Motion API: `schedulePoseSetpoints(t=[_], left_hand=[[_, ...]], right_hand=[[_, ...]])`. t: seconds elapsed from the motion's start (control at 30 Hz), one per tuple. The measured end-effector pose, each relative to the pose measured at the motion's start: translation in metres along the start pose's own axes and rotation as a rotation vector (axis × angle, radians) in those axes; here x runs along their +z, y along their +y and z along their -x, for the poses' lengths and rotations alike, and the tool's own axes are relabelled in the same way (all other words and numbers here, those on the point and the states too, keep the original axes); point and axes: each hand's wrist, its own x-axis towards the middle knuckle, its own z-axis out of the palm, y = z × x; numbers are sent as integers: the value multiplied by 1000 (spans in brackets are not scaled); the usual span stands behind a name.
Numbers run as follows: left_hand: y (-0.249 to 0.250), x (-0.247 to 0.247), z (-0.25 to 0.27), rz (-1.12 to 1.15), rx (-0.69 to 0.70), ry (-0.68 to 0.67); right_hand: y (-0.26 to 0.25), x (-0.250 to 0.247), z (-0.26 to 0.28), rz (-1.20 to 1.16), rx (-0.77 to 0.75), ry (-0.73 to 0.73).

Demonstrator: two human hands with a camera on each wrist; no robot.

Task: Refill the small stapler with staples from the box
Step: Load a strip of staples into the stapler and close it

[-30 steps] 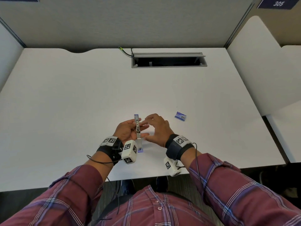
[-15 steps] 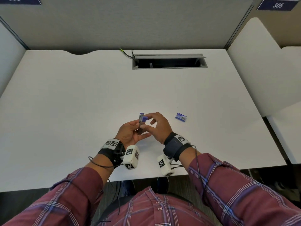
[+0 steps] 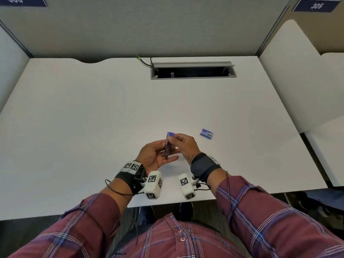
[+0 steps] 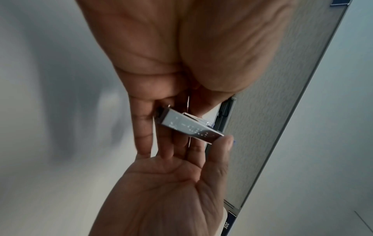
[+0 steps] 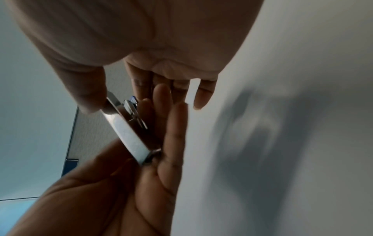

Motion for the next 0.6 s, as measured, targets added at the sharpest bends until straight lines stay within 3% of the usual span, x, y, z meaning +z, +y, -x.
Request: schedulePoseSetpoints(t=[0.17, 0.3, 0.6], left_hand=[[-1, 0, -2, -66, -28, -21], [-4, -1, -5, -189, 5, 97], [-4, -13, -11, -248, -19, 152]], right_hand=[[-4, 0, 3, 84, -59, 80], [1, 4, -2, 391, -107, 207], [5, 9, -8, 627, -159, 247]])
